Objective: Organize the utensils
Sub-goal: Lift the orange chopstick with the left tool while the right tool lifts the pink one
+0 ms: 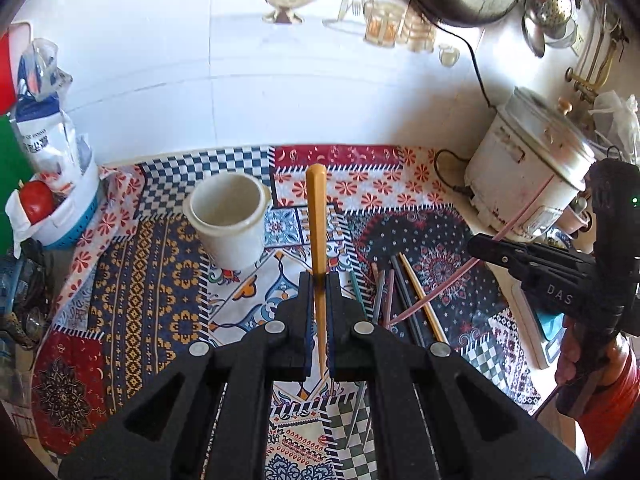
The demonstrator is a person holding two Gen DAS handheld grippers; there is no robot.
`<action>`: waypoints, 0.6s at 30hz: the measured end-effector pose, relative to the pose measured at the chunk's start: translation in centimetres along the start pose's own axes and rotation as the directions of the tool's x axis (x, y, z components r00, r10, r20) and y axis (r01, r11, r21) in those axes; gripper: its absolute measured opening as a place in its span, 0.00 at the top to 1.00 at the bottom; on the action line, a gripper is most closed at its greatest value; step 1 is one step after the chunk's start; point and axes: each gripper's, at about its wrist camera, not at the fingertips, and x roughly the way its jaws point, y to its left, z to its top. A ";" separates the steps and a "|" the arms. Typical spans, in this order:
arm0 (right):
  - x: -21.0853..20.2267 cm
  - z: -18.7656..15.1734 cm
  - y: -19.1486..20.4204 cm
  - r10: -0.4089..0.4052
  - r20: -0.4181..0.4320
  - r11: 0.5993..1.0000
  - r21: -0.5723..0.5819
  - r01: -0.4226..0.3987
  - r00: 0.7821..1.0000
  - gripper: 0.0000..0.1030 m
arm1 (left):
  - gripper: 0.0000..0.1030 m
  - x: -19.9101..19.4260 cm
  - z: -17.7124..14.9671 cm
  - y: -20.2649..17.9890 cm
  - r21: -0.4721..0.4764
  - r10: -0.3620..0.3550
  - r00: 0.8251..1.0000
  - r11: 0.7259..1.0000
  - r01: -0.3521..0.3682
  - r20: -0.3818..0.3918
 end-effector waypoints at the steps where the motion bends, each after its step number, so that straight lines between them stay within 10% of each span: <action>1: -0.1 0.2 0.2 0.004 0.007 1.000 -0.002 -0.004 1.000 0.95 | 0.96 -0.5 0.2 0.1 -0.003 0.001 1.000 1.000 -0.001 0.013; 18: -1.3 5.1 4.1 0.066 0.131 0.993 -0.109 -0.052 0.989 0.95 | 0.96 -5.1 4.0 3.1 -0.075 0.080 0.978 0.995 -0.067 0.191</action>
